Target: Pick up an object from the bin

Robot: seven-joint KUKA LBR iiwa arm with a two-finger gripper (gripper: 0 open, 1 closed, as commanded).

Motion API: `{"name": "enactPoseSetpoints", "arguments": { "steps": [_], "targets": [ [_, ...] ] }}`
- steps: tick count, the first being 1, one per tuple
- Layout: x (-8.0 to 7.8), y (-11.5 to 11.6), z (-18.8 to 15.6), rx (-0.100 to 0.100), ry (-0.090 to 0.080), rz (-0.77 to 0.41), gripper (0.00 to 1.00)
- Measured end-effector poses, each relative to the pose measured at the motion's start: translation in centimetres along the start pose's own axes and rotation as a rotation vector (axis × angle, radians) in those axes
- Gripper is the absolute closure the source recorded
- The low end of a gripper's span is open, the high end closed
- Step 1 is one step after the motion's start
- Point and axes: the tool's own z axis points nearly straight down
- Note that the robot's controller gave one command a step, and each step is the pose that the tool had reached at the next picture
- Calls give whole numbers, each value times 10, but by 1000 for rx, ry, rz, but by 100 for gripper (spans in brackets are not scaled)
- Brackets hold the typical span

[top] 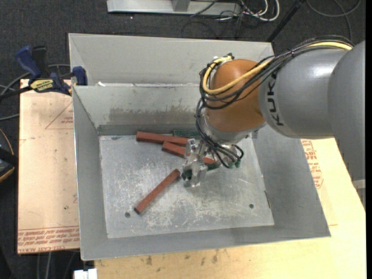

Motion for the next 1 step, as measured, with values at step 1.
{"name": "enactPoseSetpoints", "arguments": {
  "steps": [1],
  "targets": [
    [-1, 0, -10, 1, -2, 0, 100]
  ]
}}
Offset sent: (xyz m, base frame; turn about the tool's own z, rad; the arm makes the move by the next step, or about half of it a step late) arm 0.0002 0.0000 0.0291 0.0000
